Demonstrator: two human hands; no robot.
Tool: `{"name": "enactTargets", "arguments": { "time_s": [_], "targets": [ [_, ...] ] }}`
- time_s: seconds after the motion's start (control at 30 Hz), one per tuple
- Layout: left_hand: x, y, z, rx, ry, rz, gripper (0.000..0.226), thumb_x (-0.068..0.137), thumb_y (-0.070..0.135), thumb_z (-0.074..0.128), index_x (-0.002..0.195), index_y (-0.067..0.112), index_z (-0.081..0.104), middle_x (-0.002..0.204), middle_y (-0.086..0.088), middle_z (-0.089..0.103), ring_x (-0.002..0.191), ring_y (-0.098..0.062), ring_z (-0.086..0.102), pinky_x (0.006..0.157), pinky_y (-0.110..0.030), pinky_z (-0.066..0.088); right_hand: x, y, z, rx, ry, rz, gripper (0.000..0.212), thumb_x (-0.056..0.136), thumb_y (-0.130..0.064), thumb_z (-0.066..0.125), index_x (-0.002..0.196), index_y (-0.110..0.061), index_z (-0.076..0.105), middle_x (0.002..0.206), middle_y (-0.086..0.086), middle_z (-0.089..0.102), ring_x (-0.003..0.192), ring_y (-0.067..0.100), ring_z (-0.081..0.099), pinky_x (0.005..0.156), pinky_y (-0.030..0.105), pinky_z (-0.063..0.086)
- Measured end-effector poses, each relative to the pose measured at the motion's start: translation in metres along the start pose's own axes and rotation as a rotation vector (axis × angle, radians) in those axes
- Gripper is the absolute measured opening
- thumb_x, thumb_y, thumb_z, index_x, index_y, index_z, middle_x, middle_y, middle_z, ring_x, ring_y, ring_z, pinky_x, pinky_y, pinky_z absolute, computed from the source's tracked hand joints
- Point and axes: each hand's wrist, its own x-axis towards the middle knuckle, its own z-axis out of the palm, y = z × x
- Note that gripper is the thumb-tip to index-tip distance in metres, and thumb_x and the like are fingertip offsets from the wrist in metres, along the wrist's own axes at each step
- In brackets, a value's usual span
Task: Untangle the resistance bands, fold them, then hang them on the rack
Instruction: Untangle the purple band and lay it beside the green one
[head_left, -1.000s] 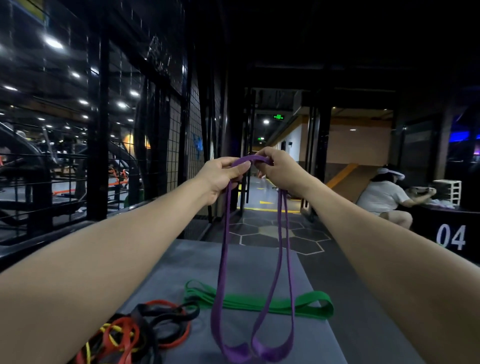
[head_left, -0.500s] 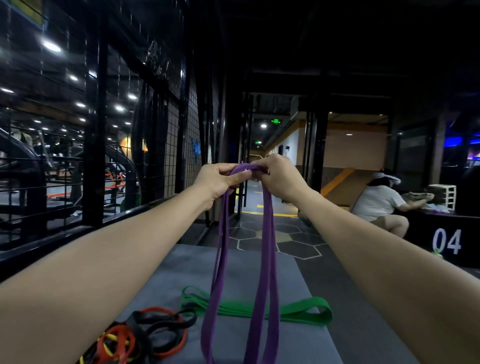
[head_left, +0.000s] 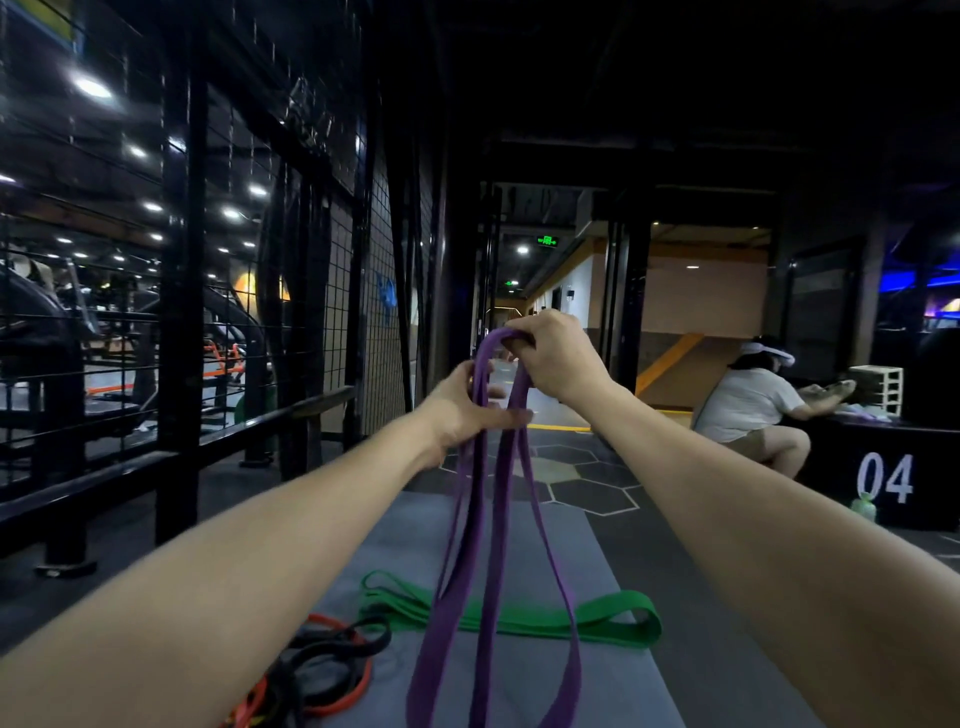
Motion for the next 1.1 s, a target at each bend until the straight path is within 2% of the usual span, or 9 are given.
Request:
{"name": "enactTargets", "arguments": {
  "time_s": [0.1, 0.2, 0.4, 0.6, 0.73, 0.83, 0.9, 1.03, 1.1],
  "targets": [
    [0.002, -0.02, 0.016, -0.064, -0.059, -0.056, 0.086, 0.052, 0.016, 0.089, 0.124, 0.013, 0.043, 0.103, -0.005, 0.062, 0.092, -0.021, 0.062, 0.093, -0.044, 0.05, -0.003, 0.0, -0.003, 0.06, 0.056, 0.039, 0.021, 0.09, -0.006, 0.05, 0.085, -0.002, 0.069, 0.072, 0.014, 0.062, 0.07, 0.029, 0.06, 0.069, 0.048, 0.052],
    [0.0, -0.033, 0.032, -0.035, -0.071, -0.063, 0.064, 0.061, 0.016, 0.086, 0.114, 0.011, 0.049, 0.099, -0.003, 0.063, 0.092, -0.016, 0.06, 0.091, -0.032, 0.048, -0.005, 0.0, -0.009, 0.117, 0.112, 0.079, 0.021, 0.091, -0.005, 0.049, 0.09, -0.001, 0.07, 0.075, 0.016, 0.066, 0.071, 0.03, 0.064, 0.071, 0.047, 0.053],
    [-0.003, -0.051, 0.051, 0.101, -0.122, -0.105, 0.036, 0.066, 0.01, 0.082, 0.091, 0.013, 0.056, 0.072, 0.006, 0.056, 0.07, -0.009, 0.054, 0.061, -0.015, 0.04, -0.01, 0.013, -0.024, 0.156, 0.203, 0.207, 0.02, 0.088, 0.002, 0.049, 0.087, 0.002, 0.069, 0.074, 0.015, 0.064, 0.072, 0.033, 0.065, 0.07, 0.047, 0.056],
    [-0.009, -0.083, 0.044, 0.257, -0.098, -0.225, 0.026, 0.077, -0.006, 0.058, 0.068, 0.017, 0.054, 0.067, 0.003, 0.052, 0.063, -0.009, 0.047, 0.059, -0.015, 0.043, -0.033, 0.046, -0.025, 0.193, 0.221, 0.379, 0.02, 0.094, -0.004, 0.048, 0.096, -0.005, 0.068, 0.085, 0.012, 0.066, 0.065, 0.019, 0.064, 0.05, 0.014, 0.05],
    [-0.019, -0.114, 0.045, 0.375, -0.061, -0.282, 0.016, 0.081, -0.004, 0.051, 0.086, 0.011, 0.056, 0.073, -0.003, 0.052, 0.069, -0.017, 0.049, 0.057, -0.02, 0.04, -0.049, 0.066, -0.024, 0.259, 0.295, 0.503, 0.024, 0.095, -0.005, 0.045, 0.104, -0.006, 0.068, 0.09, 0.012, 0.065, 0.061, 0.013, 0.061, 0.041, 0.008, 0.046],
    [-0.025, -0.142, 0.042, 0.482, -0.002, -0.311, 0.025, 0.083, 0.001, 0.051, 0.107, 0.004, 0.059, 0.087, -0.012, 0.058, 0.088, -0.027, 0.06, 0.068, -0.026, 0.041, -0.063, 0.081, -0.024, 0.212, 0.325, 0.552, 0.026, 0.093, -0.003, 0.047, 0.109, -0.006, 0.067, 0.1, 0.012, 0.067, 0.08, 0.019, 0.064, 0.064, 0.014, 0.049],
    [-0.028, -0.157, 0.035, 0.498, 0.033, -0.302, 0.019, 0.083, -0.001, 0.052, 0.099, 0.006, 0.058, 0.082, -0.012, 0.058, 0.085, -0.025, 0.058, 0.065, -0.026, 0.039, -0.077, 0.096, -0.014, 0.19, 0.3, 0.588, 0.027, 0.089, 0.001, 0.05, 0.107, -0.007, 0.069, 0.1, 0.013, 0.068, 0.094, 0.022, 0.062, 0.076, 0.017, 0.043],
    [-0.024, -0.172, 0.01, 0.635, 0.081, -0.272, 0.015, 0.078, 0.003, 0.059, 0.083, 0.017, 0.054, 0.085, -0.011, 0.061, 0.083, -0.029, 0.06, 0.067, -0.03, 0.042, -0.11, 0.124, 0.024, 0.294, 0.254, 0.784, 0.029, 0.087, -0.001, 0.05, 0.095, -0.018, 0.071, 0.09, 0.013, 0.068, 0.088, 0.034, 0.066, 0.079, 0.044, 0.057],
    [-0.017, -0.174, -0.011, 0.704, 0.08, -0.269, 0.019, 0.081, 0.004, 0.058, 0.097, 0.014, 0.059, 0.097, -0.014, 0.064, 0.09, -0.031, 0.062, 0.075, -0.035, 0.048, -0.121, 0.129, 0.043, 0.305, 0.232, 0.835, 0.028, 0.09, -0.003, 0.051, 0.109, -0.011, 0.069, 0.093, 0.012, 0.067, 0.086, 0.026, 0.064, 0.069, 0.02, 0.056]
  ]
}}
